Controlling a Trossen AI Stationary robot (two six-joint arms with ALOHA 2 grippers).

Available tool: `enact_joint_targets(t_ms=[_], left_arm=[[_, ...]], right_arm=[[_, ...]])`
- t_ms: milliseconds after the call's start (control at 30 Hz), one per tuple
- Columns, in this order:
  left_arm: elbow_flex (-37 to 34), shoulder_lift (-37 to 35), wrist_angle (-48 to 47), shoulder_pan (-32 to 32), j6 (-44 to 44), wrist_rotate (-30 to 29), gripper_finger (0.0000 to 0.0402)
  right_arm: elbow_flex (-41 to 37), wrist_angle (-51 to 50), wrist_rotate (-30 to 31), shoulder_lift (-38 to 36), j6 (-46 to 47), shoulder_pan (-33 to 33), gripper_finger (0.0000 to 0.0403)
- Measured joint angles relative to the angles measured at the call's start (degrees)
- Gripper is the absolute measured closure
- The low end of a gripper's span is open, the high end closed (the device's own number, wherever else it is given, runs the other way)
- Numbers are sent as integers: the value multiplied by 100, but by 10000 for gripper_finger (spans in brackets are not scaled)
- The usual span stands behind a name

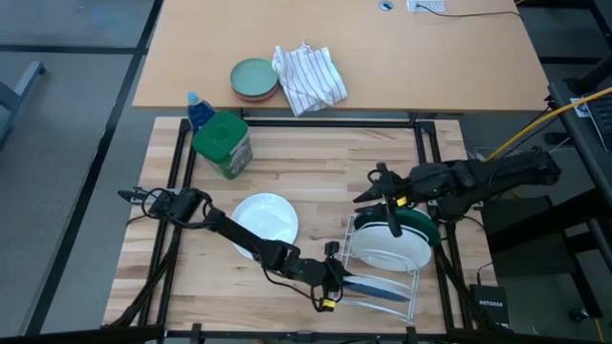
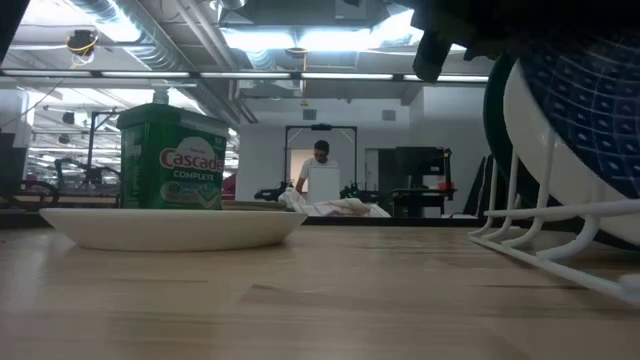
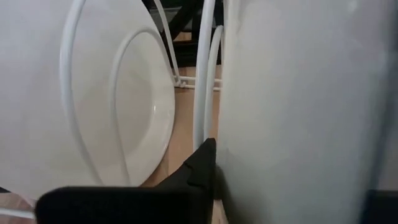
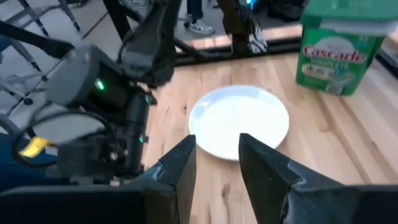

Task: Sort dishes
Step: Put the bottom right white plate on the dish rack, then put the white plate on the dish rack

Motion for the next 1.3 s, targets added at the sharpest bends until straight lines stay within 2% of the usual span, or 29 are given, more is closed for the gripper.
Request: enact_joint_targets(t_ms=[133,533,933,1067,1300], left_arm=[[2,-23,-71,52,-122,1,335],[2,-26,-133,69,-150,-27,335],[0,-82,-237,8,-191,-33,241],[0,-328,-676,-27,-206,-45,229],[-2,-661,-1693,-27,-511,-43,229]], right_arm=[[-313,183,-1,-14,71,0,276],[-535,251,0,-16,211,0,276],[-535,220,-1,-16,235,2,276],[-535,215,0,-14,235,2,276],[-533,174,-2,-14,300,2,276]])
